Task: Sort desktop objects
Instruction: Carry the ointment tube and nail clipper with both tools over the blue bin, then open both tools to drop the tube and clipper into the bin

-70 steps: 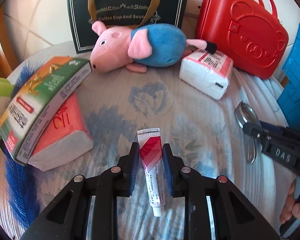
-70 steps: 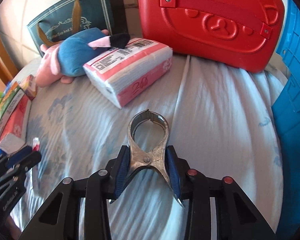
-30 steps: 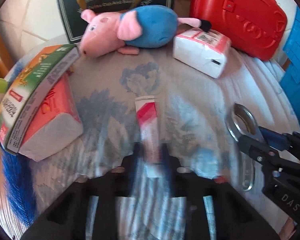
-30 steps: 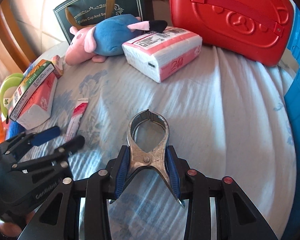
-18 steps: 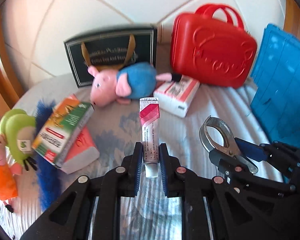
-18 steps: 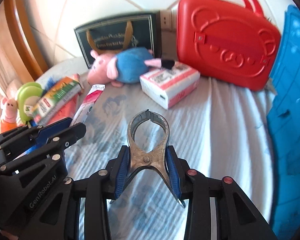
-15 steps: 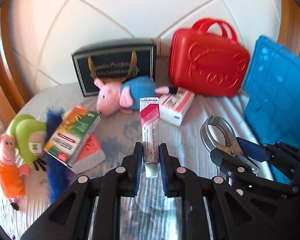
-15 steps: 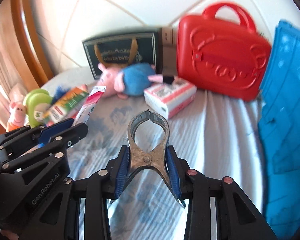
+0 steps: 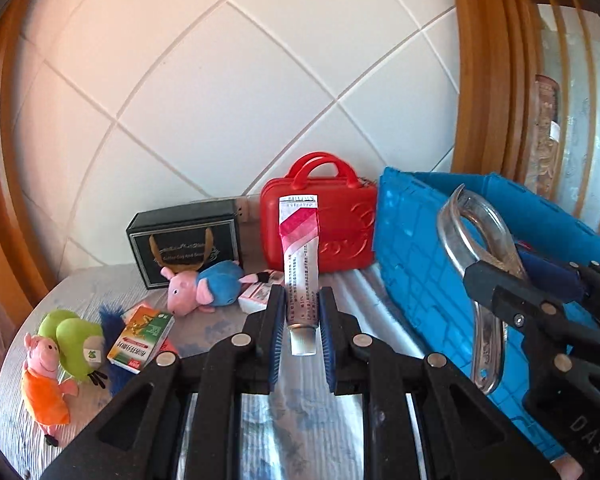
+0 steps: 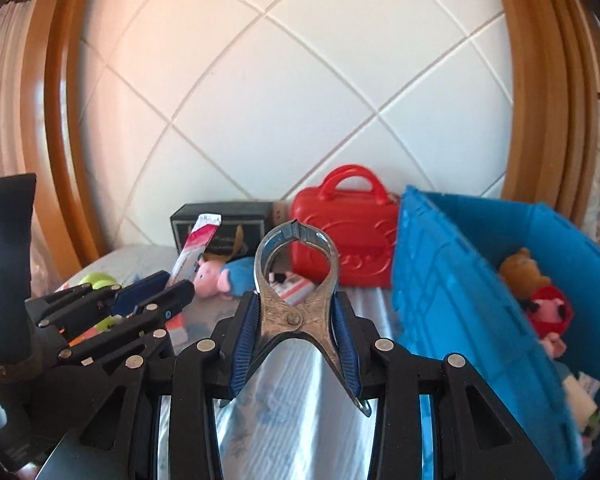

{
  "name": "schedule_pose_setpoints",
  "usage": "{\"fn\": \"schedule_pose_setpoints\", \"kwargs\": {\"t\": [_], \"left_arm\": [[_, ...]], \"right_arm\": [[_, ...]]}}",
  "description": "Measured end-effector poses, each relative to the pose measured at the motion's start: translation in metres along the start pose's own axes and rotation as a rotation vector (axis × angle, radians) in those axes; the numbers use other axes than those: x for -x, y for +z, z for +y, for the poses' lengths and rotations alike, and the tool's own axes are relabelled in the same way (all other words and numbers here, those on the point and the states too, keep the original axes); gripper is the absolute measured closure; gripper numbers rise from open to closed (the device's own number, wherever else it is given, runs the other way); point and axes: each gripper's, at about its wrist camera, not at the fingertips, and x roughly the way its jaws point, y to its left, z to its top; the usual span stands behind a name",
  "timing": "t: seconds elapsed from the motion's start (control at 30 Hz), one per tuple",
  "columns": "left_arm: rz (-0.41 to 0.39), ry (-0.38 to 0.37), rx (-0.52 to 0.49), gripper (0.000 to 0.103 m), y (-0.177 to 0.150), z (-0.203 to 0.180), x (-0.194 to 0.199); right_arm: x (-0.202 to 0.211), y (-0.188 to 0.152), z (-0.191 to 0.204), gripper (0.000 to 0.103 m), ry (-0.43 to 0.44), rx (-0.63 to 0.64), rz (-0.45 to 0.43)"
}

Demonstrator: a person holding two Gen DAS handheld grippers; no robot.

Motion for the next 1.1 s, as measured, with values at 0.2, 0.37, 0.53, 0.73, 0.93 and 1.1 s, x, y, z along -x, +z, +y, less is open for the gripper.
{"fn": "schedule_pose_setpoints", "kwargs": {"t": [0.2, 0.37, 0.53, 0.73, 0.93, 1.1], "left_arm": [[-0.043, -0.119, -0.055, 0.086, 0.024, -0.080, 0.021], [-0.042, -0.224, -0.132, 0.086, 0.035, -0.162, 0.032], [-0.016, -0.327, -0.199, 0.086, 0.039, -0.239, 0.038], [-0.009, -0.368, -0.262, 0.086, 0.037, -0.302, 0.038], [0.064, -0.368, -0.294, 0.080, 0.033, -0.322, 0.025], [0.039, -0.298, -0.302, 0.035, 0.026, -0.323, 0.029]], "right_arm": [[0.072, 0.010, -0.059, 0.066, -0.145, -0.047, -0.077], [0.122, 0.008, -0.117, 0.066, -0.259, -0.098, -0.115], [0.145, -0.002, -0.174, 0.065, -0.355, -0.163, -0.112], [0.152, -0.014, -0.224, 0.066, -0.434, -0.205, -0.085], [0.154, -0.027, -0.255, 0.064, -0.456, -0.237, -0.065], [0.161, -0.038, -0.267, 0.014, -0.458, -0.256, -0.065]]}}
